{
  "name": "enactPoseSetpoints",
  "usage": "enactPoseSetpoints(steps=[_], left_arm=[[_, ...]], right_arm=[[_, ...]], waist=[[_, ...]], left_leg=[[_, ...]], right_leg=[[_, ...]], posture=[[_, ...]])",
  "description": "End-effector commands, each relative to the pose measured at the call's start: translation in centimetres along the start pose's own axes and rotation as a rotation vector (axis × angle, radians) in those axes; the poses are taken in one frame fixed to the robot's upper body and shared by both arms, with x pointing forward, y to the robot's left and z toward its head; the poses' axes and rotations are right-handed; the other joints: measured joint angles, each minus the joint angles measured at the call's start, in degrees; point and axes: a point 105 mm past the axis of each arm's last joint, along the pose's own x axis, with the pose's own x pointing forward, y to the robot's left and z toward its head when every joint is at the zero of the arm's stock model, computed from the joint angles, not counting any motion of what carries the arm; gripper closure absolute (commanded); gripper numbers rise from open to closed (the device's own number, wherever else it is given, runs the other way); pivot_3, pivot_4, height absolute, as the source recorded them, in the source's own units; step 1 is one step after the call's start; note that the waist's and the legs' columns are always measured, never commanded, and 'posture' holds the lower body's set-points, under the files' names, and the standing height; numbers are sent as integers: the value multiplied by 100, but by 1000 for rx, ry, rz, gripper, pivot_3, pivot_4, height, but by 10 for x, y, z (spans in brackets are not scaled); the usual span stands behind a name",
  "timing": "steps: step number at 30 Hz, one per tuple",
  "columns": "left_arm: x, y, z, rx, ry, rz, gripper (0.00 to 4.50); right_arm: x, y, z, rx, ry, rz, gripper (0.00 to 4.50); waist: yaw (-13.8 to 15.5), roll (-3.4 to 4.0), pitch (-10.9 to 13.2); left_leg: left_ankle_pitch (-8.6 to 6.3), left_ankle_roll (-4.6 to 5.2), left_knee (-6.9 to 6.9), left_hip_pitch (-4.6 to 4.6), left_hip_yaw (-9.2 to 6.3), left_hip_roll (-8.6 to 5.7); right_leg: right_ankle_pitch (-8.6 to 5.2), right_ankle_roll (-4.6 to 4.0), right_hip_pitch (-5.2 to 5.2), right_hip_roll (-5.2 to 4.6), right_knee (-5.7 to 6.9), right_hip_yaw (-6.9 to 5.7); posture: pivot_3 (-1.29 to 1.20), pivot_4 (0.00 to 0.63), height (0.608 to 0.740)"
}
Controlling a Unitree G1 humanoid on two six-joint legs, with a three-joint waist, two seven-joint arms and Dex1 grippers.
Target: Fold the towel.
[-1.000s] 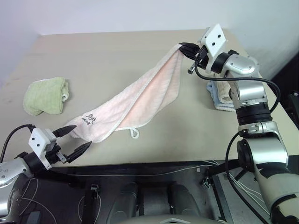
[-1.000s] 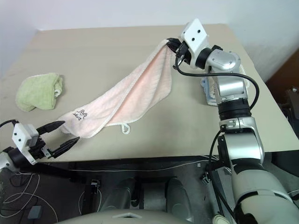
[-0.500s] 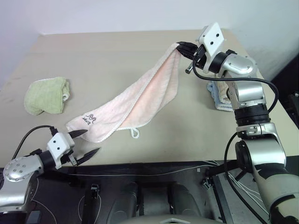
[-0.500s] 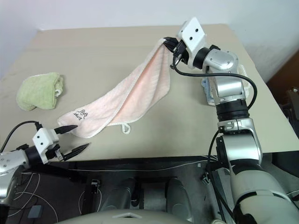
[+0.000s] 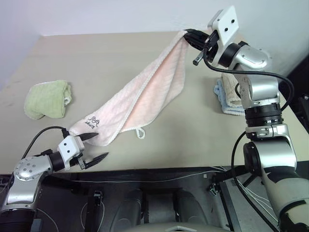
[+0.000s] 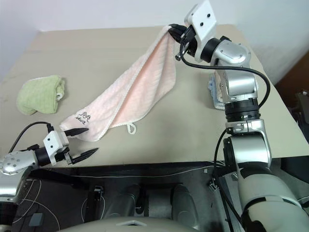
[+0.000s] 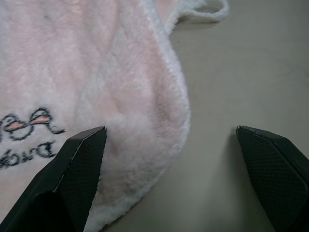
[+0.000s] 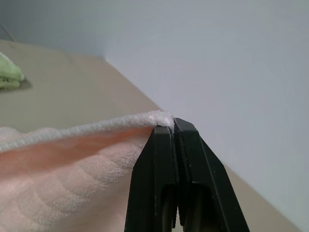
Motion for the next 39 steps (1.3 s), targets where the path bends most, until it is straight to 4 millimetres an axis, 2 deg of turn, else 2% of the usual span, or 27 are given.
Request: enactPoseSetpoints(steps=[1,8,11,17,20,25,32,35,39], left_arm=[[10,-5,10,35,-21,-16,0],[27,-5,17,50,-9,-7,0],[25,-9,16,55,30,-25,0],[15,0,12,45,119,-1,0],[12,5,5,9,174,14,564],[10,8,-2,-74,242,9,2210],[5,10,-15,-102,322,8,4486],[6,17,-10,-134,284,37,4486],[1,35,27,-223,62,70,4486]], right_arm=[[0,-11,35,-52,-99,-33,4480],[3,-10,37,-46,-109,-38,4480],[2,-10,33,-36,-102,-43,4480],[-1,-11,28,-31,-86,-55,4480],[-1,-11,26,-26,-82,-60,4500],[-2,-11,22,-26,-73,-69,4500],[-5,-12,18,-26,-64,-82,4500],[-8,-12,14,-36,-48,-89,4500],[-11,-14,11,-37,-36,-100,4500]], waist=[[12,0,0],[16,2,-1],[15,2,-1],[-1,2,0],[-27,3,-1],[-19,4,-1],[-40,4,0],[-72,4,-1],[-119,2,1]], left_leg=[[0,0,0,0,0,0],[0,0,4,0,0,-3],[1,1,3,0,0,-2],[1,1,2,0,0,-1],[1,0,0,1,0,1],[6,-7,5,5,-3,4],[14,-20,5,31,-4,5],[15,-21,5,40,-7,6],[15,-21,7,41,-10,6]], right_leg=[[0,0,-1,0,0,0],[0,1,2,2,2,0],[0,1,2,3,3,-1],[0,1,1,4,4,0],[0,0,0,6,7,0],[0,0,-2,9,27,0],[-5,-9,-1,9,71,5],[-7,-12,4,10,78,5],[-7,-12,8,9,78,4]], posture=[[0,150,740],[0,150,740],[0,150,740],[0,150,740],[0,150,740],[0,150,740],[0,150,740],[0,150,740],[0,150,740]])
